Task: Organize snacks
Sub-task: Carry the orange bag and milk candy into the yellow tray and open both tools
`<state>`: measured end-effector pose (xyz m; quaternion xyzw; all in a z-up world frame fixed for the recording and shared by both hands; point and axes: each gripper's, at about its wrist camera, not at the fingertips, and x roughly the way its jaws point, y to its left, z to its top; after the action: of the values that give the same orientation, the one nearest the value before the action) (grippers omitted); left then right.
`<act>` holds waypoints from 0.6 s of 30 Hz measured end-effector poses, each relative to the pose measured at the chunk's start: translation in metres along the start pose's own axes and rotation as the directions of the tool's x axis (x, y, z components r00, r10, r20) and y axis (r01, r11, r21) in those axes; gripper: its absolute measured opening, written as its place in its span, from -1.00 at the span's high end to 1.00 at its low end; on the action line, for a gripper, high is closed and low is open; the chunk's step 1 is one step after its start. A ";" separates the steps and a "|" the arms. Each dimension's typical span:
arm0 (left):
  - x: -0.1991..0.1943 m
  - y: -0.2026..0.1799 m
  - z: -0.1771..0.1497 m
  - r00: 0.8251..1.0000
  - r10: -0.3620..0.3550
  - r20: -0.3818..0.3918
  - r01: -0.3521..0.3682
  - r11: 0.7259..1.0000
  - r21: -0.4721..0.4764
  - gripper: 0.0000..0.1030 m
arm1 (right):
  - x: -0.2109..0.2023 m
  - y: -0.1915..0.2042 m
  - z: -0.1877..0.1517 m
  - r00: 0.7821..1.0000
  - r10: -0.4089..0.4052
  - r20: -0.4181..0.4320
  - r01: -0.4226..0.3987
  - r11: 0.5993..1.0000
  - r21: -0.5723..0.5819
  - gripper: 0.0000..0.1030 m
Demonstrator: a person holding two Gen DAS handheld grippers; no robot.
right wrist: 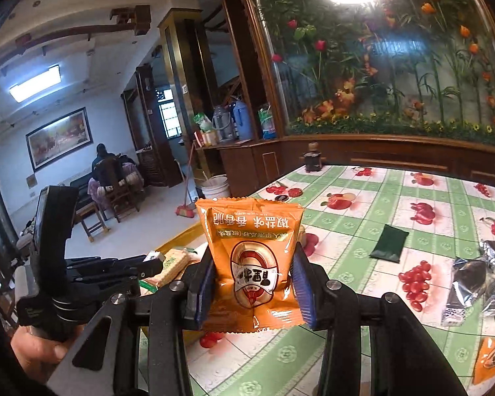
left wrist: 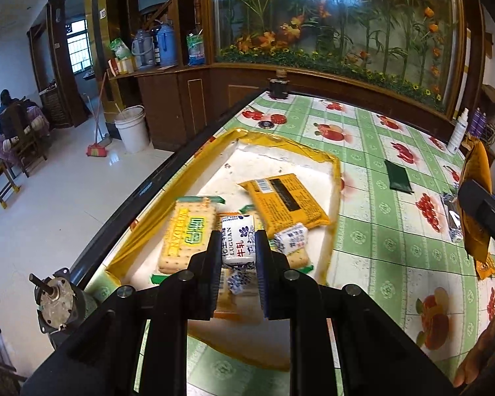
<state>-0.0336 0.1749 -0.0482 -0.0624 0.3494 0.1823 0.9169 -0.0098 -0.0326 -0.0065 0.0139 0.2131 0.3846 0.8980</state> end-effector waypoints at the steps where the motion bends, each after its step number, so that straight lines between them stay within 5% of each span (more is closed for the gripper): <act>1: 0.004 0.003 0.001 1.000 0.004 -0.004 -0.004 1.000 -0.005 0.68 | 0.004 0.001 0.002 1.000 0.004 -0.007 -0.004 1.000 -0.004 0.16; 18: 0.051 0.034 0.020 0.996 0.073 -0.058 -0.076 0.996 -0.046 0.68 | 0.110 0.010 0.009 0.980 0.075 -0.182 -0.074 0.997 0.012 0.13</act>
<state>0.0010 0.2257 -0.0666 -0.0765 0.3726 0.2230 0.8975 0.0540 0.0524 -0.0374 -0.0111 0.2948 0.4170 0.8597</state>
